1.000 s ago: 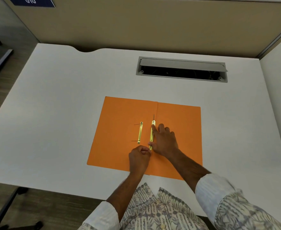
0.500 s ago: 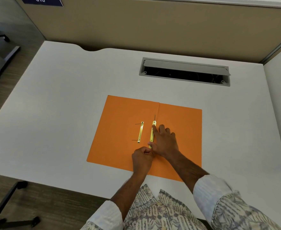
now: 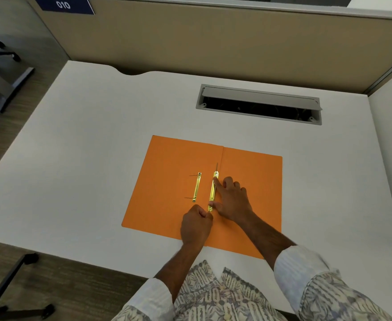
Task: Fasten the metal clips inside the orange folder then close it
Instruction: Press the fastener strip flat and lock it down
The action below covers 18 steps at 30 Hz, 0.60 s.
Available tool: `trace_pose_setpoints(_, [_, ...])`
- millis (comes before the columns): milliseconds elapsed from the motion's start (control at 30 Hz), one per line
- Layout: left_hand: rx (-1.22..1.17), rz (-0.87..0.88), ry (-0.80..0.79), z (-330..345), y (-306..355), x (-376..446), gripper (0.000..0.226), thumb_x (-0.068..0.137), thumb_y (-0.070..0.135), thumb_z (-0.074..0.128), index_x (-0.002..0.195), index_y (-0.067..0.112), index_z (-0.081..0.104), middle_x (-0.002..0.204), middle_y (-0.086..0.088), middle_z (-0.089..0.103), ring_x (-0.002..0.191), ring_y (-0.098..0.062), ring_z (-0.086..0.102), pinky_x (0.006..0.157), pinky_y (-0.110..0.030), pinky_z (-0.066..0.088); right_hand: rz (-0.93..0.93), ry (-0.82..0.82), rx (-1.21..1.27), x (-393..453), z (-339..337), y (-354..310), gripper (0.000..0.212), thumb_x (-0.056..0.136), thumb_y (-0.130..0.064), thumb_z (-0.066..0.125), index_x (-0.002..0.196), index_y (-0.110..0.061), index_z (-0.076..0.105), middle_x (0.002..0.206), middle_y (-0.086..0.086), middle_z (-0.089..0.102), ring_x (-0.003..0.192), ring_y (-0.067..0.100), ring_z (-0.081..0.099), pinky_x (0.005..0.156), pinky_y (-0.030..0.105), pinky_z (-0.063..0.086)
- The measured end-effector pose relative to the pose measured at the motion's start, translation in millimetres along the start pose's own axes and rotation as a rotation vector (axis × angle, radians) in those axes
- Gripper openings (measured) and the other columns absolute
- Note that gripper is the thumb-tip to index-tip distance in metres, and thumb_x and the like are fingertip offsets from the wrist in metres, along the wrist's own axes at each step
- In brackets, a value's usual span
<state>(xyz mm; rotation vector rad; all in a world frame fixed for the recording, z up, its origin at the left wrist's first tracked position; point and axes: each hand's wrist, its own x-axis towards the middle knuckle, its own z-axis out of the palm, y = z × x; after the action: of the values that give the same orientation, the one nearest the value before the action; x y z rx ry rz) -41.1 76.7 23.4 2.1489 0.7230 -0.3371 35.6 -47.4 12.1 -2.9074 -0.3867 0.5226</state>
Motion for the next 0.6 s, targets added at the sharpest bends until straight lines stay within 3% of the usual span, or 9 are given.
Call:
trace_pose_setpoints(167, [0.043, 0.059, -0.064, -13, -16, 5, 0.020, 0.085, 0.039, 0.071, 0.075, 0.023, 0.061, 0.072, 0.008, 0.066, 0.067, -0.012, 0.062, 0.053, -0.024, 0.037, -0.002, -0.028, 0.009, 1, 2, 0, 0.086, 0.084, -0.062, 0.060, 0.151, -0.025, 0.020, 0.132, 0.010, 0.040, 0.116, 0.029, 0.046, 0.093, 0.044, 0.045])
trace_pose_setpoints(333, [-0.018, 0.052, 0.082, -52, -52, 14, 0.017, 0.090, 0.030, 0.069, 0.082, 0.017, 0.063, 0.078, 0.000, 0.068, 0.076, -0.021, 0.065, 0.059, -0.024, 0.042, -0.069, 0.009, -0.056, -13, 11, 6, 0.078, 0.089, -0.053, 0.058, 0.151, -0.023, 0.021, 0.137, 0.011, 0.039, 0.116, 0.032, 0.046, 0.091, 0.046, 0.045])
trace_pose_setpoints(467, [-0.018, 0.016, 0.235, -84, -72, 24, 0.012, 0.090, 0.023, 0.069, 0.086, 0.012, 0.066, 0.090, -0.009, 0.067, 0.084, -0.029, 0.064, 0.074, -0.041, 0.055, -0.076, 0.066, -0.083, -30, 20, 4, 0.070, 0.090, -0.046, 0.061, 0.148, -0.024, 0.030, 0.144, 0.011, 0.040, 0.120, 0.033, 0.047, 0.091, 0.047, 0.048])
trace_pose_setpoints(600, [0.163, -0.091, 0.398, -105, -87, 33, 0.027, 0.085, 0.028, 0.073, 0.104, 0.010, 0.067, 0.114, -0.019, 0.057, 0.108, -0.042, 0.053, 0.091, -0.054, 0.046, -0.080, 0.040, -0.063, -46, 30, -1, 0.069, 0.090, -0.041, 0.064, 0.148, -0.027, 0.030, 0.154, 0.009, 0.032, 0.132, 0.033, 0.040, 0.100, 0.049, 0.045])
